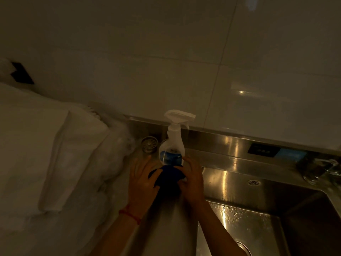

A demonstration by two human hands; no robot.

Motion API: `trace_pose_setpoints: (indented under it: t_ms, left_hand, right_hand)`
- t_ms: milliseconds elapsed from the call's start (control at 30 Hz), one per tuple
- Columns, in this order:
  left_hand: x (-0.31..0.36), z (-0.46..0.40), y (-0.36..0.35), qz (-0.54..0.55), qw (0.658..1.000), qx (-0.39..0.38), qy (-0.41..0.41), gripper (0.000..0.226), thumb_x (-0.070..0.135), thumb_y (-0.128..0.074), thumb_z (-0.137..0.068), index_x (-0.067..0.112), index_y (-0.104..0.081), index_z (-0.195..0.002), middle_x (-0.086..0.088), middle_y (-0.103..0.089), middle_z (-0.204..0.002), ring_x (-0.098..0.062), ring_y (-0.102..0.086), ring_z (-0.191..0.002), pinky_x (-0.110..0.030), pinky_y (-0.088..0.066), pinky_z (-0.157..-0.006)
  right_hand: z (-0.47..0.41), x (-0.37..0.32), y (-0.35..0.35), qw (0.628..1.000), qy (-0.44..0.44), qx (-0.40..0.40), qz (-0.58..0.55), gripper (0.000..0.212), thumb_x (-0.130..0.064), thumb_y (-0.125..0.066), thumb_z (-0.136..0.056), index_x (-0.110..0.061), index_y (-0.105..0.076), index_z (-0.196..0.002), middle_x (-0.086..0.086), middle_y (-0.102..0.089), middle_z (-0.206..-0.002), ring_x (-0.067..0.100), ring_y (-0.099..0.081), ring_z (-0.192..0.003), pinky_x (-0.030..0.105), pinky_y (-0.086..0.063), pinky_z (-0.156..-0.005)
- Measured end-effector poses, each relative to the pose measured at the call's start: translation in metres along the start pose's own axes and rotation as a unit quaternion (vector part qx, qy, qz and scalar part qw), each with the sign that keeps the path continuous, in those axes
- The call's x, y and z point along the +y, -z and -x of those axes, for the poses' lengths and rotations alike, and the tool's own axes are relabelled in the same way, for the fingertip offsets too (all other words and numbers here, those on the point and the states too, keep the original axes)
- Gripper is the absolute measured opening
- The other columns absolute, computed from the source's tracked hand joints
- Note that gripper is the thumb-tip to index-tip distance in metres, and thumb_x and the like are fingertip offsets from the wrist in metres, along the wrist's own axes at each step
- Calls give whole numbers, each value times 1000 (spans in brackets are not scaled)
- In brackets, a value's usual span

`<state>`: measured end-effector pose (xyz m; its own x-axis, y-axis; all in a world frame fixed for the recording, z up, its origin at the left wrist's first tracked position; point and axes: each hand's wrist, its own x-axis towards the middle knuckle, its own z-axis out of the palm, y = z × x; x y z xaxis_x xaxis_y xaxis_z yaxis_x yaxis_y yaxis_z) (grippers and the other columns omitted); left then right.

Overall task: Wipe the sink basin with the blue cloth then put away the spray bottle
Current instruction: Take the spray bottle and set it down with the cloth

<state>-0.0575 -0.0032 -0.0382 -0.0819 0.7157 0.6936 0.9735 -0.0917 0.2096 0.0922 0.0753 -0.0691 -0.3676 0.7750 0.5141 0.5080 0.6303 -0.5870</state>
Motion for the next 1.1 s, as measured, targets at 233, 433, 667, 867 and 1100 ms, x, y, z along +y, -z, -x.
trace_pose_setpoints:
  t_ms: [233, 433, 667, 867, 1100]
  left_hand:
    - [4, 24, -9, -6, 998, -54, -22, 47, 8, -91, -40, 5, -73, -83, -19, -70, -99, -30, -44, -110, -49, -24, -103]
    - [8, 36, -12, -4, 997, -78, -29, 47, 15, -92, -43, 7, -73, -85, -15, -70, -102, -28, -44, -113, -54, -33, -101]
    - [7, 54, -8, -5, 995, -81, -49, 44, 16, -92, -44, 6, -72, -83, -16, -71, -98, -27, -43, -112, -42, -16, -108]
    - [11, 68, 2, -31, 985, -161, -51, 56, 26, -94, -35, 10, -73, -85, -11, -72, -98, -32, -61, -107, -61, -43, -88]
    - [12, 80, 10, -27, 973, -222, -56, 62, 36, -94, -31, 13, -75, -85, -11, -72, -97, -33, -64, -102, -62, -45, -83]
  right_hand:
    - [20, 12, -9, 999, -3, -46, 24, 50, 5, -86, -55, -8, -73, -102, 29, -59, -120, 51, -54, -111, 61, -46, -89]
    - [26, 11, 0, 997, 27, -42, 51, 49, -2, -89, -54, -8, -74, -100, 30, -61, -116, 51, -58, -106, 57, -43, -88]
    - [39, 8, 6, 993, 40, -77, 81, 56, -5, -92, -50, -12, -74, -102, 31, -61, -117, 51, -58, -105, 54, -43, -87]
    - [53, 5, 11, 990, 32, -108, 90, 56, -5, -89, -58, -14, -71, -110, 31, -58, -122, 53, -53, -113, 64, -42, -88]
    - [66, 1, 11, 988, 36, -113, 100, 55, 1, -85, -61, -13, -70, -112, 30, -57, -125, 52, -52, -116, 64, -41, -90]
